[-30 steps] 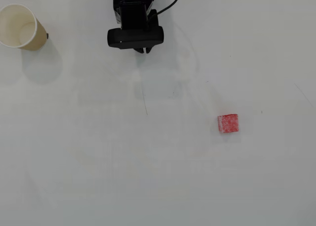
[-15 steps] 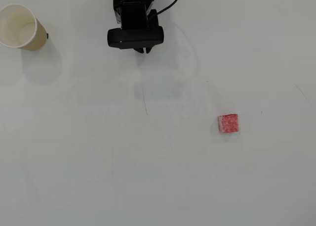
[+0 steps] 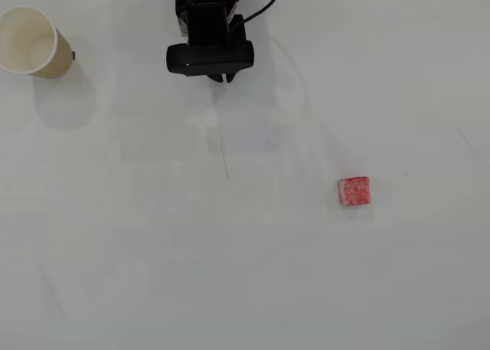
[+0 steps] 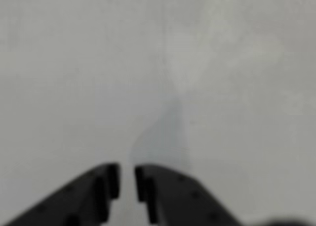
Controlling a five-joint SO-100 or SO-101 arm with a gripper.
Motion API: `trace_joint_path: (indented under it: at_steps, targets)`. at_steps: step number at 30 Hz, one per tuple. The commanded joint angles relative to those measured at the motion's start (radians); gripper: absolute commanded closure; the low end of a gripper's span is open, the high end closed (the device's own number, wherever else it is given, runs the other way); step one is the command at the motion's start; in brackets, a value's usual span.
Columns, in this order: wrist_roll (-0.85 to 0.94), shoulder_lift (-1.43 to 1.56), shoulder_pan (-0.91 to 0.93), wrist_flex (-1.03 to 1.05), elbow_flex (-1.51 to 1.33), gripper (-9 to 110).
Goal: Pick up the cube and drop it in the cup.
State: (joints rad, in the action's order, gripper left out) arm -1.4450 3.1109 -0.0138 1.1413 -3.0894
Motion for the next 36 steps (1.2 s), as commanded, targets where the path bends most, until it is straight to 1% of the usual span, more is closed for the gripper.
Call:
trace_joint_path:
  at_steps: [1,5,12,18,29,36]
  targets:
    - [-0.008,0.026,0.018,0.003,-0.032,101]
    - [0.003,0.028,0.017,-0.064,-0.032,101]
    - [0.006,0.028,0.0,-0.362,-0.034,101]
    - [0.006,0.029,0.006,-0.563,-0.034,101]
    - [0.008,0.029,0.003,-0.792,-0.034,101]
    - [0.008,0.029,0.0,-0.805,-0.034,101]
